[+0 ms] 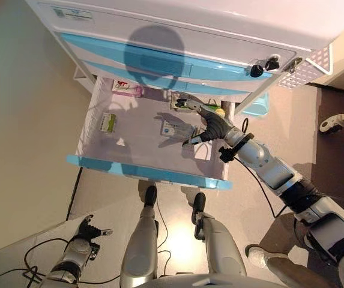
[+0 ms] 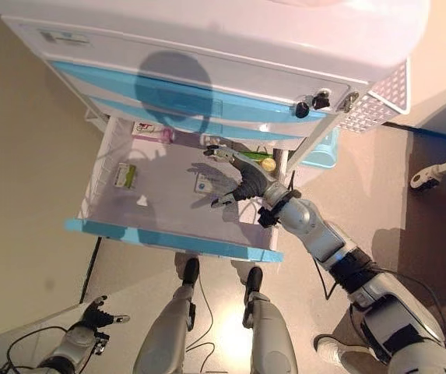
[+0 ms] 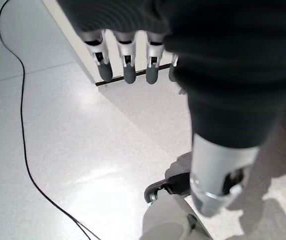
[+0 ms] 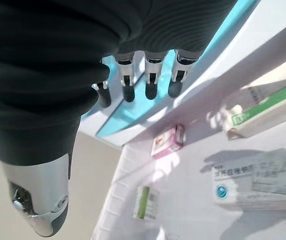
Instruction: Open the drawer and pick up the medicine
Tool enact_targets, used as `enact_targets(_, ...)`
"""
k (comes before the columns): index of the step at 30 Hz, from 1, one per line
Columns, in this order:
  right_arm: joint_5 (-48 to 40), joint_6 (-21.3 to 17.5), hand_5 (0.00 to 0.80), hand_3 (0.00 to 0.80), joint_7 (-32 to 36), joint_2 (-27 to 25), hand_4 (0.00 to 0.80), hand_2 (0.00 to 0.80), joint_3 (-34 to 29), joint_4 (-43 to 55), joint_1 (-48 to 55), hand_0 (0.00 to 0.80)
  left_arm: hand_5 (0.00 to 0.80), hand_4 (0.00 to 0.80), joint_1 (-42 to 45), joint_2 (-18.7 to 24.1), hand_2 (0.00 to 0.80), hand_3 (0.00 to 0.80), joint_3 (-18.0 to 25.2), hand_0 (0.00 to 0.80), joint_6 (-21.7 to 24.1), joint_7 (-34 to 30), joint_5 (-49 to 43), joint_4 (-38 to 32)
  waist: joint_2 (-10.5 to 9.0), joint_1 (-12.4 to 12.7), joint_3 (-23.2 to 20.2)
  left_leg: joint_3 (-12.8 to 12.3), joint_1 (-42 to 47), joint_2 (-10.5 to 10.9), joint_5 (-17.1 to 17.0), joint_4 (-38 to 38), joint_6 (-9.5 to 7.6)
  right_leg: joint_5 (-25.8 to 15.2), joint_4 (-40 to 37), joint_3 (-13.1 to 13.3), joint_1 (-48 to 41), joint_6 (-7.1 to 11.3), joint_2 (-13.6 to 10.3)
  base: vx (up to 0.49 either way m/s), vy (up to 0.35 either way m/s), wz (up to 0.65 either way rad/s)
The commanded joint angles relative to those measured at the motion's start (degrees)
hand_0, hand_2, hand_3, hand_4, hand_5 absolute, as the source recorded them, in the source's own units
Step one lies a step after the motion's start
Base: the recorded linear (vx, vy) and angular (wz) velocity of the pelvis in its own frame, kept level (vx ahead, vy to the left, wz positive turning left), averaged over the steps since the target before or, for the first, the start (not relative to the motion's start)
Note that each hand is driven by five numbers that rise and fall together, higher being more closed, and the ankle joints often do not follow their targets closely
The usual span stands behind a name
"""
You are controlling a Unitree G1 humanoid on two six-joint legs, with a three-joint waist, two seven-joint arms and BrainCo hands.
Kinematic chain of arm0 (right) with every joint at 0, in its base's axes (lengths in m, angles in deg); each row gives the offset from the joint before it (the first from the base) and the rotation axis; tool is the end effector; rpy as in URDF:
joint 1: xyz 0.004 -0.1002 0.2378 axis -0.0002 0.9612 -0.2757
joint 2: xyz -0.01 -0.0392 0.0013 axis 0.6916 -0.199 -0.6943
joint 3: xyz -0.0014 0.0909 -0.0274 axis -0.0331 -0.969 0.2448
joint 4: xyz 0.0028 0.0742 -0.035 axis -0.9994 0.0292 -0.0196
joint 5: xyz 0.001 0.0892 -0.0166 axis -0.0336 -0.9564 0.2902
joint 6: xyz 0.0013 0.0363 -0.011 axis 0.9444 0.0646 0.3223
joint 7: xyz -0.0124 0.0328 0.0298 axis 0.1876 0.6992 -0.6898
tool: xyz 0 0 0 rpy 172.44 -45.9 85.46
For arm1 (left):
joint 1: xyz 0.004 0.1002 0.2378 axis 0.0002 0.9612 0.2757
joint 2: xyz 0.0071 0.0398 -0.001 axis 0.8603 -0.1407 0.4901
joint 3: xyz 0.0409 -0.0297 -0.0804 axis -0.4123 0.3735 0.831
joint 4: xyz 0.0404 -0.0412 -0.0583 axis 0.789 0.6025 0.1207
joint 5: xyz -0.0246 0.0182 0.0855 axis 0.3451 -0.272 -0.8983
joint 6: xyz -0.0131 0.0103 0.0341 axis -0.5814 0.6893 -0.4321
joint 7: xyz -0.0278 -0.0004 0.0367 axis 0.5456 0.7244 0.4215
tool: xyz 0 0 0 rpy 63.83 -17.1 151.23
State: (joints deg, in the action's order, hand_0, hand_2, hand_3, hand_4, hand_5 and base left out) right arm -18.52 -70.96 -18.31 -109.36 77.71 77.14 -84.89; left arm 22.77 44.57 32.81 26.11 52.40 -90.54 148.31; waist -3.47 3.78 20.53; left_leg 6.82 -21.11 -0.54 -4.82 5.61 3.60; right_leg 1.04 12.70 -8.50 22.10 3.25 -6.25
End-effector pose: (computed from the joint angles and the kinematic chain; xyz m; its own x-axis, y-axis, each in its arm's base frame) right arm 0.2751 -0.1295 0.1505 0.7431 0.6362 0.2075 -0.3070 0.5997 -0.7390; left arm 0.1296 0.2741 -0.0600 0.5937 0.4296 -0.6804 0.1060 0.7964 0.5953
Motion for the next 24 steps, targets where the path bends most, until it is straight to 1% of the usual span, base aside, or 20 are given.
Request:
enact_targets(1,1.9,-0.8,0.0,0.0,-2.4,2.6,0.0,0.0,1.0,0.3,-2.7,0.0,0.0,0.0,0.1,2.7,0.0,0.0,-0.6,0.0,-0.3,1.6,-2.3,1.2,-2.39,0.7,-0.9,0.6,-2.2,3.6,3.9,4.6,-3.1,-2.7,-1.8,0.5,0.4,3.2,-1.8,0.0,0.001,0.03)
enact_targets(11,5.5,0.9,0.0,0.0,-4.0,6.9,0.0,0.0,3.2,-7.0,-6.6,0.0,0.0,0.0,-0.5,2.9,0.0,0.0,-1.5,0.0,-0.7,2.3,-2.2,1.6,-2.13,1.4,-0.6,0.8,-3.2,3.9,4.2,5.6,-3.18,-2.4,-0.8,0.7,1.3,2.98,-1.8,0.0,-0.001,0.01)
enact_targets(19,6.9,1.7,0.0,0.0,-4.8,8.9,0.0,0.0,3.9,-10.9,-8.4,0.0,0.0,0.0,-1.0,3.2,0.0,0.0,-1.8,0.0,-1.0,2.7,-1.7,1.6,-1.46,1.6,0.0,0.9,-5.6,4.7,5.1,8.9,-3.32,-1.6,1.9,1.0,3.1,2.68,-1.9,-0.023,0.007,0.02)
enact_targets(24,7.6,2.2,0.0,0.0,-5.0,9.7,0.0,0.0,4.0,-13.8,-8.8,0.0,0.0,0.0,-1.1,3.4,0.0,0.0,-1.9,0.0,-1.0,2.8,-1.8,1.8,-1.24,1.8,0.0,1.2,-6.6,4.8,5.1,9.4,-3.36,-1.5,2.4,0.9,4.0,2.65,-1.9,-0.02,-0.001,0.0)
